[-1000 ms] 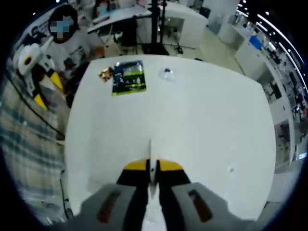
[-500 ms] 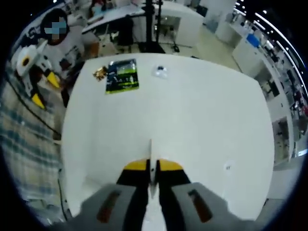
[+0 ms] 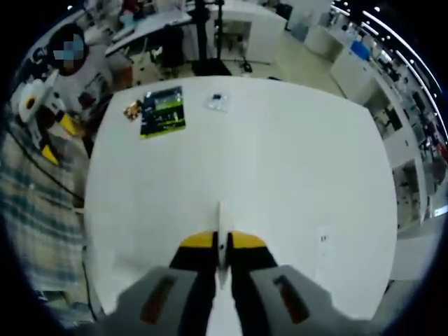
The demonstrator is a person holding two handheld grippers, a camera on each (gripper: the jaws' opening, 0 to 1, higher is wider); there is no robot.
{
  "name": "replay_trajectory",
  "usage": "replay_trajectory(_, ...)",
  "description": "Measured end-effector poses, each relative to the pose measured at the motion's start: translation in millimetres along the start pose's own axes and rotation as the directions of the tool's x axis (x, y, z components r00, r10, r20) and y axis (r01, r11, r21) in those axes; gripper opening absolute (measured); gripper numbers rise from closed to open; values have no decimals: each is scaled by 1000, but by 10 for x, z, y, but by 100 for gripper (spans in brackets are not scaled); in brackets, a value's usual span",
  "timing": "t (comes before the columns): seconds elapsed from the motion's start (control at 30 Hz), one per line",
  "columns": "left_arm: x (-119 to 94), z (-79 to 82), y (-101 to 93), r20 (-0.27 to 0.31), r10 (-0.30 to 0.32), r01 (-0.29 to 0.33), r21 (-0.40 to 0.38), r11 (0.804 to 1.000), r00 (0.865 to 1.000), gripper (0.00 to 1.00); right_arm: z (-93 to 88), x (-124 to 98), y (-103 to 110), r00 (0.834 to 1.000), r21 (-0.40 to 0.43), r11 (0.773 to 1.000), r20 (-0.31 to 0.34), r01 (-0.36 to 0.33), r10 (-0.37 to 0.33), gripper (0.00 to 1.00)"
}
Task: Arrange the skincare products in the storage area until every visible bottle or jar stands upright without overlapping.
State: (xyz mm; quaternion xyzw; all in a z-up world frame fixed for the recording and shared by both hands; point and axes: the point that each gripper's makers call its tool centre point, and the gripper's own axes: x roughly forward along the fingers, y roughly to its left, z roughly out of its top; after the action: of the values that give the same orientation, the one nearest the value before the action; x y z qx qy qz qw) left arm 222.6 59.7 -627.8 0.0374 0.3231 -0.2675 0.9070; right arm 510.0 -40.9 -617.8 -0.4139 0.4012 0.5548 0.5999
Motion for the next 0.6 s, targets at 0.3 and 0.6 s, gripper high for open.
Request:
replay_trajectory(0.3, -35, -42, 32, -5, 12, -12, -9, 1000, 1000, 38, -39, 12, -123, 1000, 26, 1000, -8, -12, 12, 4)
replay_trajectory(0.6, -60, -84, 34, -15, 17, -17, -12, 1000, 1000, 38, -71, 15, -171, 1000, 31, 999, -6, -25, 25, 5)
